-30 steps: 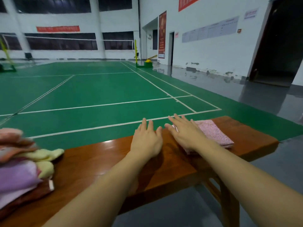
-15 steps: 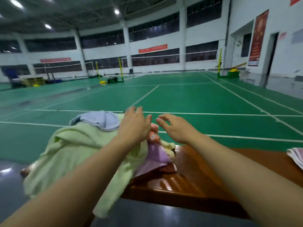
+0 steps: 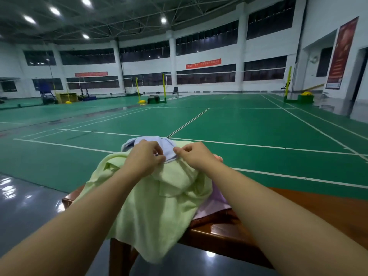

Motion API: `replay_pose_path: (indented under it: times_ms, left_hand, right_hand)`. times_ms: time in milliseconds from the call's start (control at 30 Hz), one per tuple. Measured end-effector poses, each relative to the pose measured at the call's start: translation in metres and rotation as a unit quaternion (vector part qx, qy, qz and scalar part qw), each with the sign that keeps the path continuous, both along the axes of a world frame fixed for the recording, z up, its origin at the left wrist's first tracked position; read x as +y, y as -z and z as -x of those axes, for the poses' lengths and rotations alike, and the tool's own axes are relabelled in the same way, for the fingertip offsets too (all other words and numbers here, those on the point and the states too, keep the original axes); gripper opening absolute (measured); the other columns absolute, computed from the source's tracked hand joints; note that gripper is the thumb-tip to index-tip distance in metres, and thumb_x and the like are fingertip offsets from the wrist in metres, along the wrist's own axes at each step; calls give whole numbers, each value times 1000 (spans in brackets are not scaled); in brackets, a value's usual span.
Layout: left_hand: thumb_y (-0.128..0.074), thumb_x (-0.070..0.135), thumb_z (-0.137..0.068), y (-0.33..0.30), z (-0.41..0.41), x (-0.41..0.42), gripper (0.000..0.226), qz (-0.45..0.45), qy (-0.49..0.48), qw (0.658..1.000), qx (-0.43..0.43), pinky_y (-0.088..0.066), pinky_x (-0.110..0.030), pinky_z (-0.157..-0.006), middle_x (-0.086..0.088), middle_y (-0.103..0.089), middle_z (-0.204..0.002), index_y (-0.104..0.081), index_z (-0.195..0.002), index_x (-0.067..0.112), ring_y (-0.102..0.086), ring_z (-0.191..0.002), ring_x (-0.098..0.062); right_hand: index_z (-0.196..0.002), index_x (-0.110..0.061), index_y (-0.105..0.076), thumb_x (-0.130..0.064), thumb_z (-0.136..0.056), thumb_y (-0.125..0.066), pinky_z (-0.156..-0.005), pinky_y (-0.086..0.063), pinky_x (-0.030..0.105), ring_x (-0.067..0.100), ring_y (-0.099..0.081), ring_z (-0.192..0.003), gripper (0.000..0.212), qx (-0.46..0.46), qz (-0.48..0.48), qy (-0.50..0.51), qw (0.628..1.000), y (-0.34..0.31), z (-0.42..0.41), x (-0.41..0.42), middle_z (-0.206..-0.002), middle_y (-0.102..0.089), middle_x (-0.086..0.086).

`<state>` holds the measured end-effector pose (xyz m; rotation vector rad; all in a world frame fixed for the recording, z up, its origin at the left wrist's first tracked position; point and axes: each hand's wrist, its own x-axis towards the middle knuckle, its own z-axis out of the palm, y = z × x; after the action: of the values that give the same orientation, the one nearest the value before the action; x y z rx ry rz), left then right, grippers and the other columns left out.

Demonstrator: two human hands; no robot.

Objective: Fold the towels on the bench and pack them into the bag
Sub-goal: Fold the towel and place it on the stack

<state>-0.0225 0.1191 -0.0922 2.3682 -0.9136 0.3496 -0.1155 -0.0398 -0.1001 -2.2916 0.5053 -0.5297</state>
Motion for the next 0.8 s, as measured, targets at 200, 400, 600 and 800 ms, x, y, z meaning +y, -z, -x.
replay_pose_path:
  times_ms: [200,400,600,800]
  left_hand:
    - [-80,48,-79,0,-2,-7,31,-19,48,999,-15,-48,-36,-91,-2,-59,-99,-77,-102,28,-58,-101,-22]
    - [-70,42,-90,-5,-6,-9,34,-5,-22,997,-76,-37,-39,-95,-8,-56,-122,-67,-120,29,-43,-119,-31]
    - [-66,41,-93,-32,-15,-28,16,47,2,999,-11,-53,-42,-86,-7,-69,-110,-63,-100,27,-63,-102,-31]
    - [-55,46,-101,-43,16,-84,31,118,79,990,-2,-45,-38,-69,-4,-64,-82,-58,-88,18,-61,-83,-30]
  right_hand:
    - [-96,-17,-78,-43,-93,-69,-74,-38,28,25,-61,-90,27,13,-59,32,998,-4,-10,3,-96,-71,6]
    - [-84,-14,-66,-38,-104,-53,-66,-47,30,24,-68,-83,34,-130,-277,8,952,-23,-12,-8,-91,-70,7]
    - [-87,-15,-58,-35,-105,-51,-70,-51,32,23,-62,-92,28,-343,-430,71,832,-79,20,-46,-98,-64,8]
    - [-86,-17,-61,-46,-99,-58,-102,-48,42,25,-60,-110,31,-411,-385,159,811,-107,91,-113,-103,-64,3]
